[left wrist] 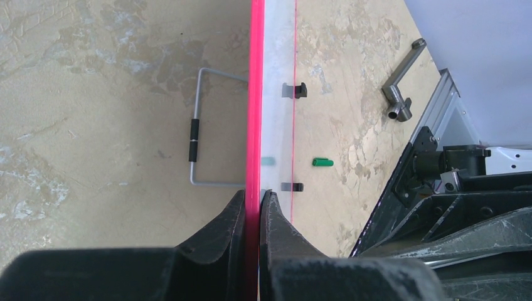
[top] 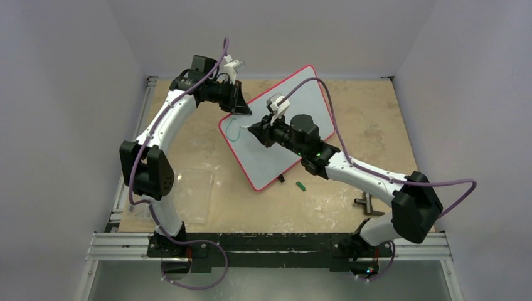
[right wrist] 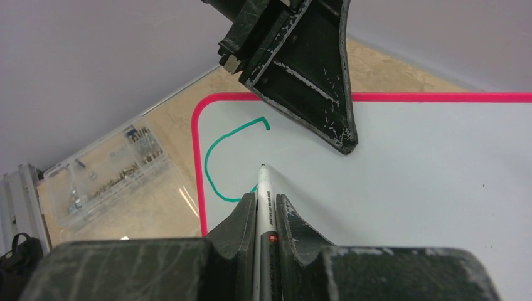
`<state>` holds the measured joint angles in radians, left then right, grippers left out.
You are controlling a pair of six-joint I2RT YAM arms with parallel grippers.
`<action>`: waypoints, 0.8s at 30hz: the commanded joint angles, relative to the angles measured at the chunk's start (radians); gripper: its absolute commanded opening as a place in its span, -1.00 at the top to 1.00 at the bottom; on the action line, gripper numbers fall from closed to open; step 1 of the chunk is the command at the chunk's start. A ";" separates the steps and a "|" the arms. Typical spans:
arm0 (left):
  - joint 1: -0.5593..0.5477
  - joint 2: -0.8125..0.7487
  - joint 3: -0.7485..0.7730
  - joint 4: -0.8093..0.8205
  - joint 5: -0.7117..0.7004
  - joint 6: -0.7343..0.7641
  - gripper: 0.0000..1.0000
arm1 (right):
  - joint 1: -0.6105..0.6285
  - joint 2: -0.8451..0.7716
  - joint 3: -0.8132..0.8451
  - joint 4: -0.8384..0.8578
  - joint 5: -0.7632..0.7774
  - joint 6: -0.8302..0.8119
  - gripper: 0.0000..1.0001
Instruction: Write a sentence on the whiteboard
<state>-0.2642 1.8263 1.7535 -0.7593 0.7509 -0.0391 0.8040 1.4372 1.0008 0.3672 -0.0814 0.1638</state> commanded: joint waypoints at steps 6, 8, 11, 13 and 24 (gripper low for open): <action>-0.007 -0.016 -0.025 -0.026 -0.206 0.110 1.00 | -0.008 0.035 0.067 0.050 0.031 0.017 1.00; -0.007 -0.016 -0.025 -0.025 -0.206 0.110 1.00 | -0.008 0.043 0.068 0.050 0.027 0.019 1.00; -0.007 -0.016 -0.026 -0.028 -0.205 0.110 1.00 | -0.008 0.049 0.066 0.050 0.017 0.020 1.00; -0.007 -0.016 -0.026 -0.028 -0.205 0.110 1.00 | -0.008 0.049 0.058 0.050 0.013 0.019 1.00; -0.008 -0.016 -0.025 -0.026 -0.207 0.110 1.00 | -0.008 0.014 -0.048 0.047 0.010 0.015 1.00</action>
<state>-0.2642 1.8263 1.7519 -0.7593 0.7464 -0.0376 0.7990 1.4803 0.9970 0.4038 -0.0738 0.1761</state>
